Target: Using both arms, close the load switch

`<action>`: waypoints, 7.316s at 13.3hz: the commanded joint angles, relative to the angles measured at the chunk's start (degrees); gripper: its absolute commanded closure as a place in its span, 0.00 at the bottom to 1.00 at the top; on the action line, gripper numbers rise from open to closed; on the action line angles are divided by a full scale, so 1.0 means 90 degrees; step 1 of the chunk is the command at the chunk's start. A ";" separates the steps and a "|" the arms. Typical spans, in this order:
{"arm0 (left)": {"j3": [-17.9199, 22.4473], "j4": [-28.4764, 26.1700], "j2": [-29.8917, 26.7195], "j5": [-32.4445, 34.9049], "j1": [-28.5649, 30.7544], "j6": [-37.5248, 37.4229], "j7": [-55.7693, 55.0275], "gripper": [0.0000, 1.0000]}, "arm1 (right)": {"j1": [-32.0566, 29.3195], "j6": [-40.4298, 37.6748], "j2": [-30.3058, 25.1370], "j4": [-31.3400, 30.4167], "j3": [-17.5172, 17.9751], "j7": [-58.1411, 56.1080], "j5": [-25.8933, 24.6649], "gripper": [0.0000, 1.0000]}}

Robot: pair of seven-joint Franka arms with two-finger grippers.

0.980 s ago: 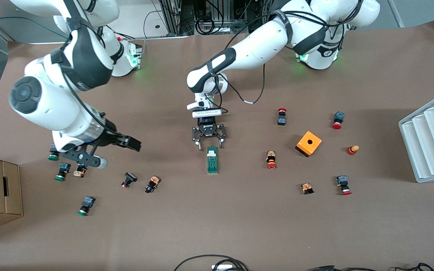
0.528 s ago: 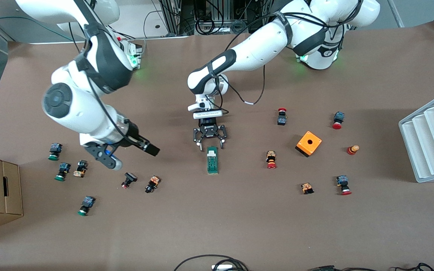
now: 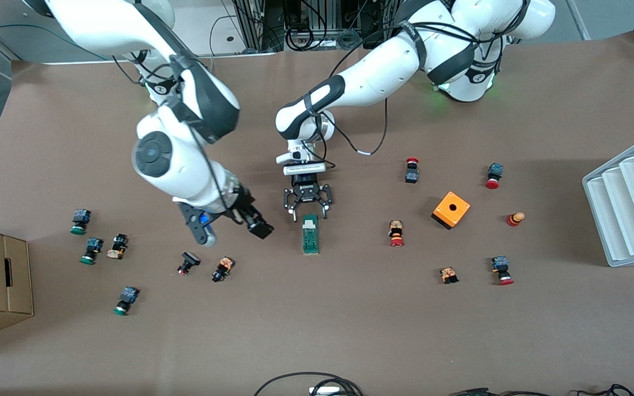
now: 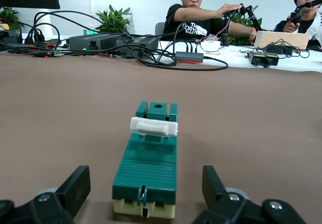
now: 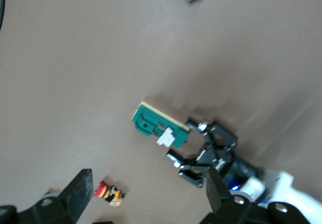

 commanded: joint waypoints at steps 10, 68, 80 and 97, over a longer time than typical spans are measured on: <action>-0.0073 0.0148 0.0164 0.0055 0.0003 -0.0229 0.0164 0.10 | 0.0910 0.1438 0.1129 0.0046 -0.0046 0.2349 -0.0324 0.16; -0.0093 0.0217 0.0232 0.0045 -0.0016 -0.0189 0.0135 0.38 | 0.0999 0.3529 0.1667 -0.1028 -0.0134 0.2193 -0.0773 0.77; -0.0093 0.0226 0.0232 0.0045 -0.0016 -0.0180 0.0145 0.38 | 0.0902 0.3012 0.1930 -0.0443 -0.0115 0.2222 -0.0705 0.79; -0.0093 0.0217 0.0252 0.0035 -0.0036 -0.0190 0.0145 0.38 | 0.0892 0.2494 0.2194 0.0339 -0.0115 0.2251 -0.0363 0.79</action>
